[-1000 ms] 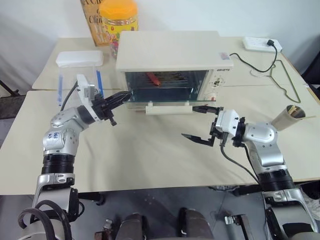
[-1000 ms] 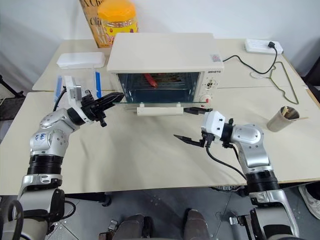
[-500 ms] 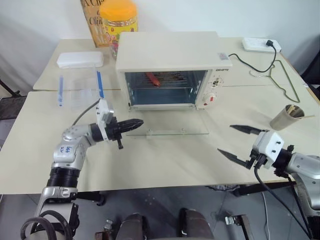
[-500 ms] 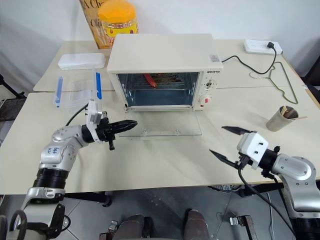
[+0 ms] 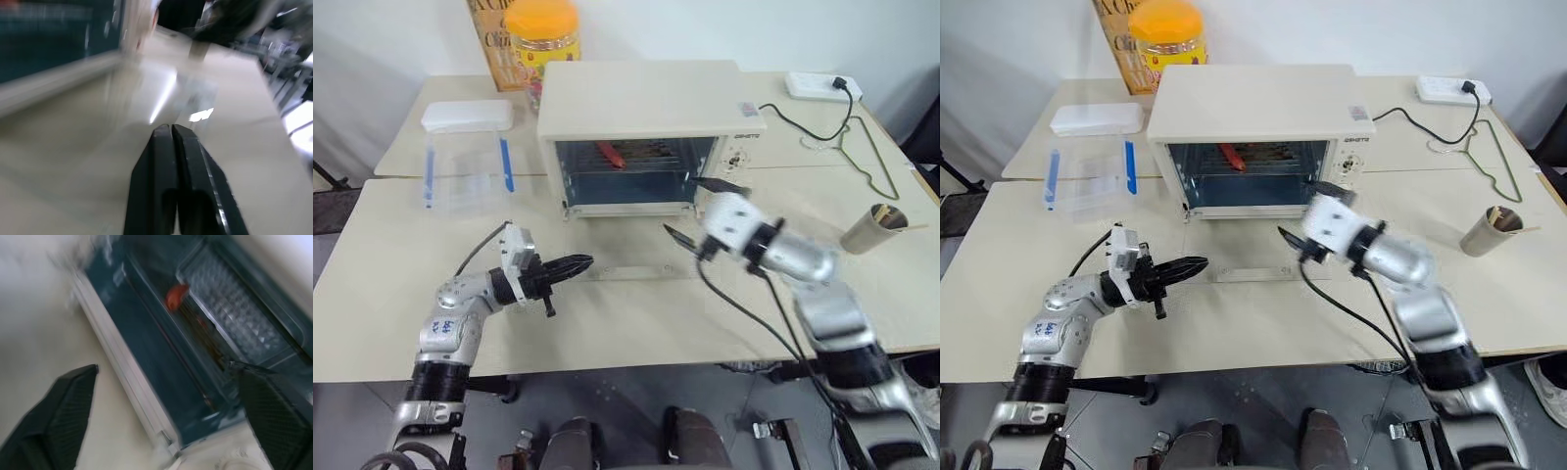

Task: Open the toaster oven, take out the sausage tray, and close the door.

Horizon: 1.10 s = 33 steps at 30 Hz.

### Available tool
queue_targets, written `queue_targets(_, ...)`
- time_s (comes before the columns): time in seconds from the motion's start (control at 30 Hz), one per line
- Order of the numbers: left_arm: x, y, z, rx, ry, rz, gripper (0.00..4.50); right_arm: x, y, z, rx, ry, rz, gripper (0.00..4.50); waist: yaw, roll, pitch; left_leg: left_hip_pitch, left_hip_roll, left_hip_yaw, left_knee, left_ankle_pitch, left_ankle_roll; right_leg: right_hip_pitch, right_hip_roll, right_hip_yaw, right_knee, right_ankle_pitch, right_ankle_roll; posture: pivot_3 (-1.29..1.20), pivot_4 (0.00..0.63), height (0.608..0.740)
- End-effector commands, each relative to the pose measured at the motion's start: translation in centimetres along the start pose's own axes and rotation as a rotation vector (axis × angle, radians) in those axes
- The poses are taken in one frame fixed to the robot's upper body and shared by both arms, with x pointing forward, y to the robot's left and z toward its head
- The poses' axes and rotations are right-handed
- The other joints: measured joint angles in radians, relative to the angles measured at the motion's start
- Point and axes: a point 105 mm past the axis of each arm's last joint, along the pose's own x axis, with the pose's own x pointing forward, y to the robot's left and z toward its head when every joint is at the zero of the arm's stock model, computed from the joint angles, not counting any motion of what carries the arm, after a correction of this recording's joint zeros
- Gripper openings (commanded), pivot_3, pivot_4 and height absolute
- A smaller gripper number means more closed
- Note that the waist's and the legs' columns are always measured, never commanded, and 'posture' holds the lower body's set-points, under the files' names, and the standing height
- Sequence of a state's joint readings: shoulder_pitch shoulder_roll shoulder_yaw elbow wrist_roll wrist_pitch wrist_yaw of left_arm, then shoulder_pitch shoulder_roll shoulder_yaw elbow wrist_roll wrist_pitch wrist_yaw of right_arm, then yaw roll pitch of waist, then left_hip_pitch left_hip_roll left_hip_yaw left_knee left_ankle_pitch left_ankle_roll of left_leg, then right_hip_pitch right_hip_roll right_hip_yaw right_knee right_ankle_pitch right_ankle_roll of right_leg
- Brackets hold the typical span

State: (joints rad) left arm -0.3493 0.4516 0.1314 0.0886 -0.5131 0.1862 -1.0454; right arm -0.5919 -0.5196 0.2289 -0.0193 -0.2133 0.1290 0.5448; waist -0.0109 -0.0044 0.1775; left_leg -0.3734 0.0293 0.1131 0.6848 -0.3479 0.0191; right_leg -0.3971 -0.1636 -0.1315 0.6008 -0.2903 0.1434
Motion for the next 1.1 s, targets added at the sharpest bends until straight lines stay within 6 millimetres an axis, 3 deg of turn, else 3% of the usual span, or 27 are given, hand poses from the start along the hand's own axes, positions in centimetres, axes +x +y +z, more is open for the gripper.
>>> queue_targets(0.03,-1.2,-0.2,2.3,0.05,-0.061,0.051,1.56,2.3,-1.9,1.5,-0.06,-0.028,-0.171,4.5,-0.006,0.0,0.0,0.0,0.0,0.0,0.0,0.0,0.0,0.0,0.0,0.0,0.0,0.0,0.0,0.0,0.15,0.74)
queue_targets(0.2,-3.3,-0.9,2.6,0.031,-0.034,0.115,3.14,6.0,-2.3,2.4,-0.254,-0.001,-0.259,4.5,-0.032,0.0,0.0,0.001,0.001,-0.002,-0.001,0.0,0.0,-0.001,-0.001,-0.001,0.0,0.0,0.0,0.0,0.15,0.74)
queue_targets(0.33,-3.5,-0.3,2.7,0.075,-0.033,0.172,4.39,7.9,-2.4,3.4,-0.341,-0.019,-0.299,4.5,-0.031,0.0,0.0,0.001,0.0,-0.007,-0.001,0.0,0.0,-0.001,-0.001,0.0,0.001,0.0,0.0,0.0,0.15,0.74)
queue_targets(0.57,-3.0,-0.2,2.7,0.077,-0.048,0.174,4.45,10.2,-1.0,3.8,-0.314,-0.022,-0.249,4.5,-0.045,0.0,0.0,0.001,0.0,-0.008,-0.001,0.0,0.0,-0.001,-0.001,-0.001,0.003,0.0,0.0,0.0,0.15,0.74)
queue_targets(0.7,-2.8,-0.1,3.0,0.071,-0.061,0.164,4.5,10.8,-0.7,3.2,-0.299,0.001,-0.238,3.71,-0.049,0.0,0.0,0.001,0.0,-0.008,-0.001,0.0,0.0,-0.001,-0.001,-0.001,0.004,0.0,0.0,0.0,0.15,0.74)
queue_targets(1.03,-2.3,1.0,4.2,0.08,-0.091,0.167,4.5,10.9,-0.6,3.0,-0.36,-0.015,-0.245,0.21,-0.052,0.0,0.0,0.001,0.0,-0.01,-0.002,0.0,-0.001,-0.001,0.0,-0.001,0.004,0.0,0.0,0.0,0.15,0.74)
queue_targets(1.1,-1.9,1.2,4.3,0.083,-0.094,0.161,4.5,10.9,-1.0,3.5,-0.389,-0.032,-0.258,0.0,-0.053,0.0,0.0,0.001,0.0,-0.01,-0.002,0.0,-0.001,-0.001,0.0,-0.001,0.005,0.0,0.0,0.0,0.15,0.74)
